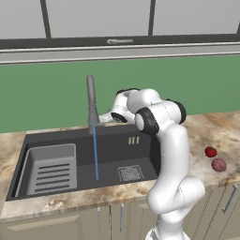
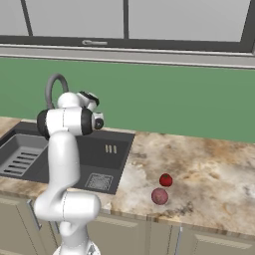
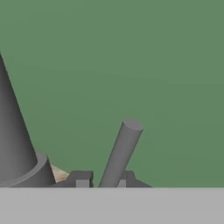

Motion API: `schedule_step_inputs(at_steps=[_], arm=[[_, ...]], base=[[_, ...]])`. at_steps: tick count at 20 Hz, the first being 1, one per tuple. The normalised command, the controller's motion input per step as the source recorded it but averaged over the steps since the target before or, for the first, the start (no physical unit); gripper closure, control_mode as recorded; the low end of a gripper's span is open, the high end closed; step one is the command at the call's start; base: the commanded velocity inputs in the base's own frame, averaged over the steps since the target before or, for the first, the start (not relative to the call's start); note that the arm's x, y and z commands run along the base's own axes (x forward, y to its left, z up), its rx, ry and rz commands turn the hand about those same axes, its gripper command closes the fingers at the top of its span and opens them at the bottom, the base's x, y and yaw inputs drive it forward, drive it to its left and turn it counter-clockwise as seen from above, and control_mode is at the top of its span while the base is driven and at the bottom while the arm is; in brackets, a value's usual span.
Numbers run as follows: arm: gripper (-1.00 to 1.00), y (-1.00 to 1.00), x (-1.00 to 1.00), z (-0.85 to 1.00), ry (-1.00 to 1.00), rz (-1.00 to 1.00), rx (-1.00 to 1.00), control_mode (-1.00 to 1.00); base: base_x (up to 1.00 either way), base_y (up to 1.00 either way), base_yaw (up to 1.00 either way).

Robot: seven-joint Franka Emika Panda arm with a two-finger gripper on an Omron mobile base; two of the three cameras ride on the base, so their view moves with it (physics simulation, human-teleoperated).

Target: Turn on the sink faucet. Then move the onion from the counter to the sink. Turn off the sink. Move the vegetable from the sink to the pot next to the stove. Finally move the pot to the front left burner.

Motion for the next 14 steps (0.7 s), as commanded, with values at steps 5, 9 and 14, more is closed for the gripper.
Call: schedule_step_inputs(at_steps=[5, 9, 14], arm=[[-1.00, -0.38, 0.00, -0.32, 0.12, 0.00, 0.03, -1.00], [-1.00, -0.24, -0.02, -0.01, 0.09, -0.03, 0.02, -1.00], [-1.00, -0.33, -0.24, 0.11, 0.08, -0.07, 0.00, -1.00]], base=[[0.00, 0.00, 0.00], [0.00, 0.00, 0.00], [0.00, 0.00, 0.00]])
